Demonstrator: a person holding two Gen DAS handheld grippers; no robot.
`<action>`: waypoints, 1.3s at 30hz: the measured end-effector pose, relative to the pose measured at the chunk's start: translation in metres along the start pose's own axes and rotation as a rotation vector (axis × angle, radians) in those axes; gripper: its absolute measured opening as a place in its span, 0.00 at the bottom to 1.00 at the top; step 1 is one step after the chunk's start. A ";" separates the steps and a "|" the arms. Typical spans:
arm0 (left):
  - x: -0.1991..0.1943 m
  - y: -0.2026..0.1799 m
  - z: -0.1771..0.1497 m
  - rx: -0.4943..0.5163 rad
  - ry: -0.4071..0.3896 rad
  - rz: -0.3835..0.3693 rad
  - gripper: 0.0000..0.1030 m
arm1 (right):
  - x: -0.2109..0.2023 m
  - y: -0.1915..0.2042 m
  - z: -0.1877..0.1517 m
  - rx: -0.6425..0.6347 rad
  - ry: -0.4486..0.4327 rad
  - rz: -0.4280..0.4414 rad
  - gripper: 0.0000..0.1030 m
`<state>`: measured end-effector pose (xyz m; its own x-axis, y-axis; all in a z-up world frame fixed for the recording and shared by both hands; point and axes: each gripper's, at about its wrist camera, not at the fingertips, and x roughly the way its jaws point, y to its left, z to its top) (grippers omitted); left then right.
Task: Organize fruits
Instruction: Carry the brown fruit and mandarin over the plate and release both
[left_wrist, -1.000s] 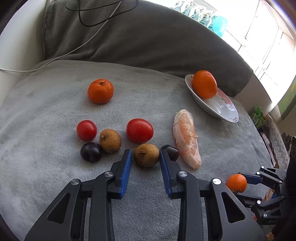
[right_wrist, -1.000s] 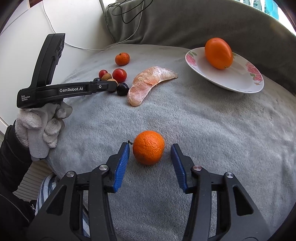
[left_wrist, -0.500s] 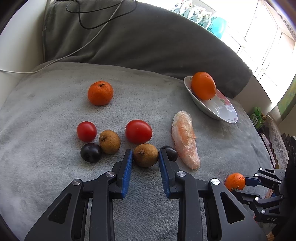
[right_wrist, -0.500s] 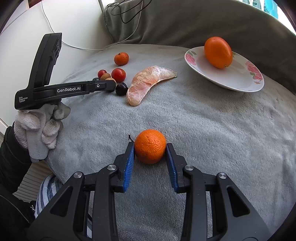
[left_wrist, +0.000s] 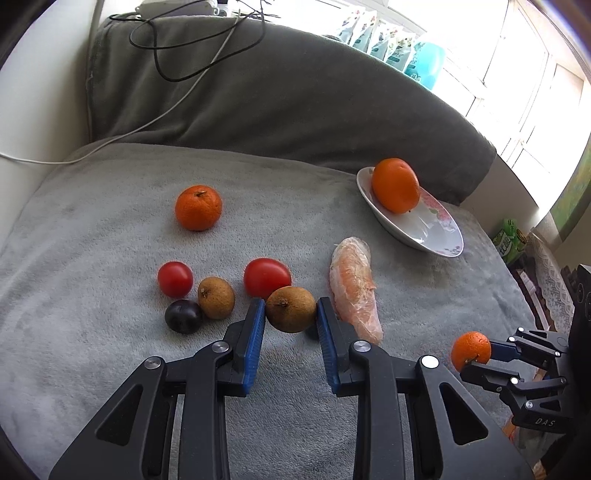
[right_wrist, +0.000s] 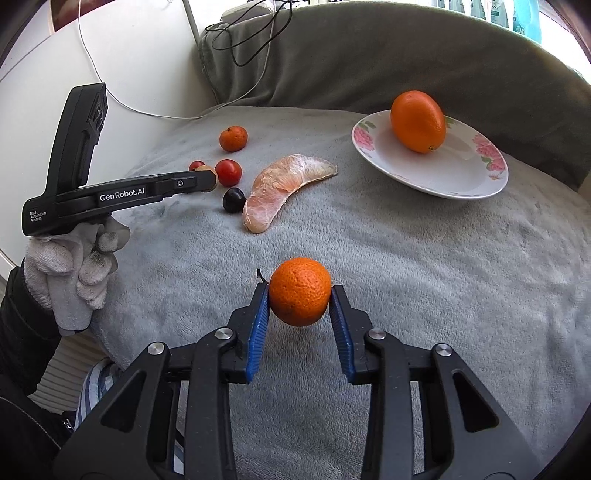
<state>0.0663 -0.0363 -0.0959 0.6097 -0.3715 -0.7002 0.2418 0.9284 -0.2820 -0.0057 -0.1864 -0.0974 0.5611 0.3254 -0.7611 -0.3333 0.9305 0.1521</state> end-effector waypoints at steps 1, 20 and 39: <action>-0.001 -0.002 0.001 0.002 -0.003 -0.001 0.26 | -0.002 -0.002 0.001 0.003 -0.007 -0.004 0.33; 0.026 -0.076 0.043 0.125 -0.047 -0.091 0.26 | -0.019 -0.071 0.049 0.104 -0.122 -0.115 0.33; 0.080 -0.117 0.068 0.194 -0.006 -0.104 0.26 | 0.009 -0.120 0.082 0.137 -0.107 -0.183 0.33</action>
<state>0.1382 -0.1749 -0.0744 0.5780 -0.4660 -0.6699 0.4441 0.8683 -0.2208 0.1018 -0.2811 -0.0710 0.6818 0.1583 -0.7142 -0.1169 0.9873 0.1073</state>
